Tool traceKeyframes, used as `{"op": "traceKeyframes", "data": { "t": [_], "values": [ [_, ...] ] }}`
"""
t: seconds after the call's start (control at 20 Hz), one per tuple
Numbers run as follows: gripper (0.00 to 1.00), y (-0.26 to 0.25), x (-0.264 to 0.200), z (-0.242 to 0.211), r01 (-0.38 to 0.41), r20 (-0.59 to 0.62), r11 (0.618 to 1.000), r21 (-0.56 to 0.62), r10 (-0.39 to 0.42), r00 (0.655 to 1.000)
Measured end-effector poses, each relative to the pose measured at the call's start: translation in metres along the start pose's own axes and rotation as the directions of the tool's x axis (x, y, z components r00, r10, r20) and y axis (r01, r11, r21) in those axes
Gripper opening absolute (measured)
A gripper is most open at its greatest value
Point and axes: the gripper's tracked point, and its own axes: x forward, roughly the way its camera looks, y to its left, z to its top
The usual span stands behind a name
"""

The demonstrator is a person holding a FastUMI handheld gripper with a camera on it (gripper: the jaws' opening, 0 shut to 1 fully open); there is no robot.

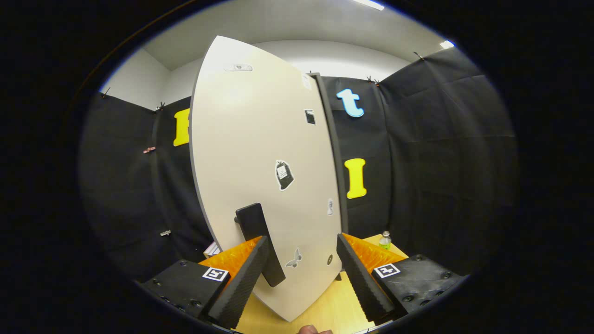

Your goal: Open the shoe cabinet door, grab the shoes and put them into the shoe cabinet, then close the shoe cabinet door.

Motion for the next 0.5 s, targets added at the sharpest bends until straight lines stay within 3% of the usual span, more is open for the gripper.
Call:
{"op": "traceKeyframes", "data": {
  "t": [0.25,0.5],
  "values": [
    [0.98,0.071,0.026,-0.024,-0.129,-0.063,0.991,0.019,0.13,0.99],
    [0.98,0.076,0.023,-0.024,-0.147,-0.067,0.989,0.008,0.147,0.987]
  ]
}}
